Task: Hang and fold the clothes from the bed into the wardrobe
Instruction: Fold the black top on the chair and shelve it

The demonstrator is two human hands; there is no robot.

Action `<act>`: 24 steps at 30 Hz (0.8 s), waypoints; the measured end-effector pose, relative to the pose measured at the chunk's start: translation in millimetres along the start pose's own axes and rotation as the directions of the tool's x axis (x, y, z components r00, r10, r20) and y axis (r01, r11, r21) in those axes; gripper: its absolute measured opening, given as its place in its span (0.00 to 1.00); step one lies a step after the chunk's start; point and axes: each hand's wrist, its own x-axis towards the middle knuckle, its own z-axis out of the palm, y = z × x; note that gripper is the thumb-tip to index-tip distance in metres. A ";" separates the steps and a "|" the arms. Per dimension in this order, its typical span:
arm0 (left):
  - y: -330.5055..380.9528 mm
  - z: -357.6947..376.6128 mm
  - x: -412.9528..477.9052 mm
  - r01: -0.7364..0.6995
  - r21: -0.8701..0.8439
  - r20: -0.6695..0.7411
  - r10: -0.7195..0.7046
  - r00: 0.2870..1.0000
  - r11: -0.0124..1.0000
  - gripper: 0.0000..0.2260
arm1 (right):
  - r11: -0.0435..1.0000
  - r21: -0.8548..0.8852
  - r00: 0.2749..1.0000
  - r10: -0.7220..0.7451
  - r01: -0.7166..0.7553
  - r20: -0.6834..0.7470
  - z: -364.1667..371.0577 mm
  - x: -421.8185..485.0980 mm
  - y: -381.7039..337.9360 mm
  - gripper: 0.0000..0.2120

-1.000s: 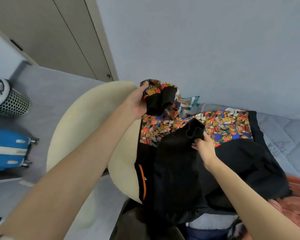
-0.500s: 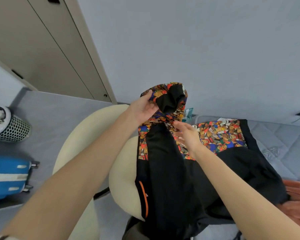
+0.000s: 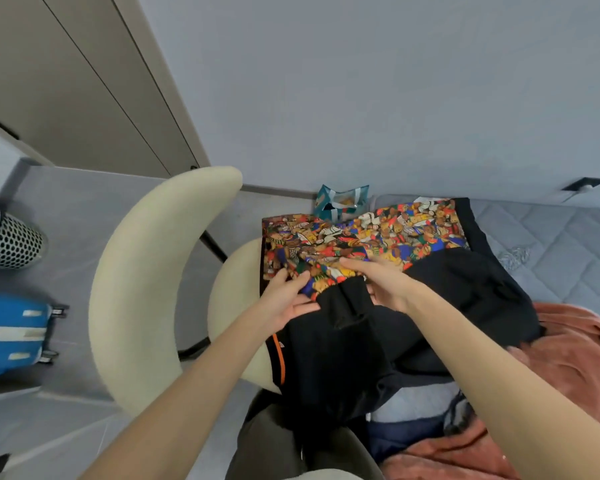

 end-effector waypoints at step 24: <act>-211.8 -72.1 37.9 0.246 0.494 -0.266 -0.125 0.956 0.834 0.29 | 0.731 -0.661 0.865 -0.212 -0.169 -0.455 24.6 13.3 250.6 0.18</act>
